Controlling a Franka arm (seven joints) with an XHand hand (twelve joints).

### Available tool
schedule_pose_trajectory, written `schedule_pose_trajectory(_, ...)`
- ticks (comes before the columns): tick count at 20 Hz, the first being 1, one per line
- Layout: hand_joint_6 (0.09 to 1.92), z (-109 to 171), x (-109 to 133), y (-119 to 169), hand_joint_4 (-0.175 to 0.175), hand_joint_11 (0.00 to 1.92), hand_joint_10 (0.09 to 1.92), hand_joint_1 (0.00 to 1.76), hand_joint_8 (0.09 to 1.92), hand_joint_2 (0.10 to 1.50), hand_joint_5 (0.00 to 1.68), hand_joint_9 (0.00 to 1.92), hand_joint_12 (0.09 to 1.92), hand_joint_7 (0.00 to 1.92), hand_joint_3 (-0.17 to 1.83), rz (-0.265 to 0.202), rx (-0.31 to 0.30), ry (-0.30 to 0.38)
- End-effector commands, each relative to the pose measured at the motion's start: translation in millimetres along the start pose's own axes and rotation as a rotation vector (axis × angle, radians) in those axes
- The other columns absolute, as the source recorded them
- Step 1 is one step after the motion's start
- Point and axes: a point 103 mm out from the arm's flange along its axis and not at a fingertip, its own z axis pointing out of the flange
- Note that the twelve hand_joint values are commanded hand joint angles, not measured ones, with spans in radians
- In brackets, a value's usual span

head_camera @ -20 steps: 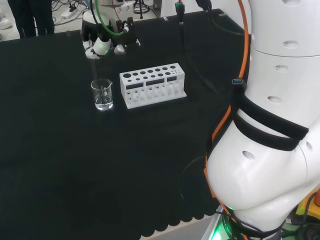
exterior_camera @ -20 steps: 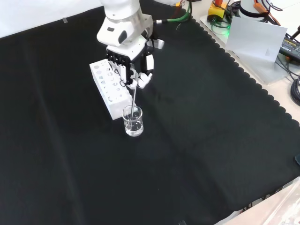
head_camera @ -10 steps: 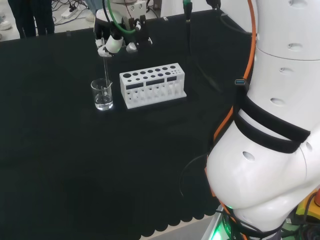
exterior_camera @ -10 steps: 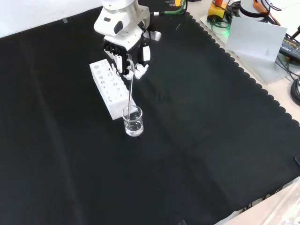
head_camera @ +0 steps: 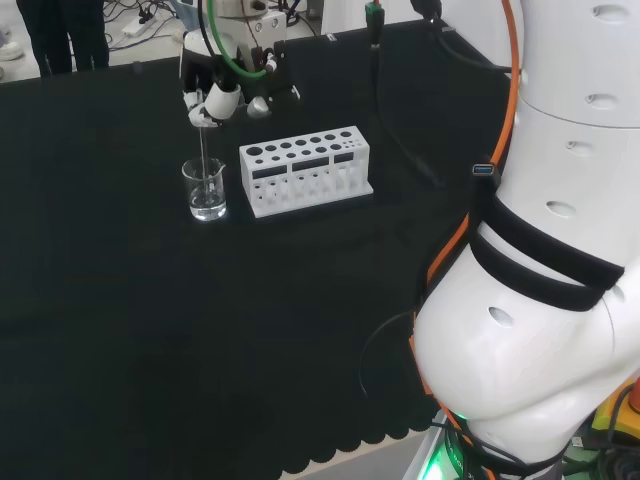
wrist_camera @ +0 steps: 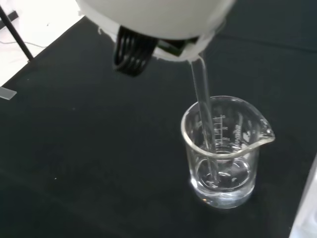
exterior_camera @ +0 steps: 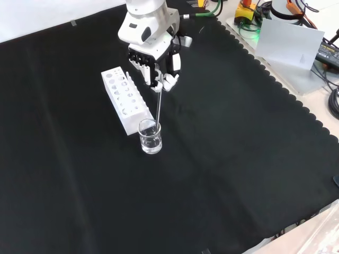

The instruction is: Stir in the beaker to the left of the white test tube rack with the glass rod.

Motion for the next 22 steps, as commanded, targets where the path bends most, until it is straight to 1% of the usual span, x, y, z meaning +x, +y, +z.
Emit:
schedule_pose_trajectory(1, 0.71, 4.6, 16.1, 19.7, -0.175, 1.88, 0.54, 1.22, 0.89, 0.54, 1.30, 1.92, 0.50, 1.63, 0.86, -0.025, 0.006, -0.005)
schedule_pose_trajectory(5, 0.71, 0.6, 8.2, 28.9, -0.175, 1.88, 0.54, 1.22, 0.89, 0.54, 1.30, 1.92, 0.51, 1.63, 0.86, -0.028, -0.004, 0.004)
schedule_pose_trajectory(10, 0.71, -5.9, -10.6, 31.5, -0.175, 1.88, 0.55, 1.22, 0.89, 0.54, 1.30, 1.92, 0.51, 1.63, 0.87, -0.009, -0.003, 0.000)
schedule_pose_trajectory(16, 0.71, -12.6, -33.6, 13.3, -0.175, 1.88, 0.55, 1.22, 0.89, 0.54, 1.30, 1.92, 0.51, 1.63, 0.87, 0.046, -0.011, 0.002)
schedule_pose_trajectory(19, 0.71, -13.0, -34.6, 1.5, -0.175, 1.88, 0.55, 1.22, 0.89, 0.54, 1.30, 1.92, 0.51, 1.63, 0.87, 0.057, -0.011, 0.002)
schedule_pose_trajectory(22, 0.71, -9.8, -27.9, -7.3, -0.175, 1.88, 0.55, 1.22, 0.89, 0.54, 1.30, 1.92, 0.51, 1.63, 0.87, 0.054, -0.004, 0.004)
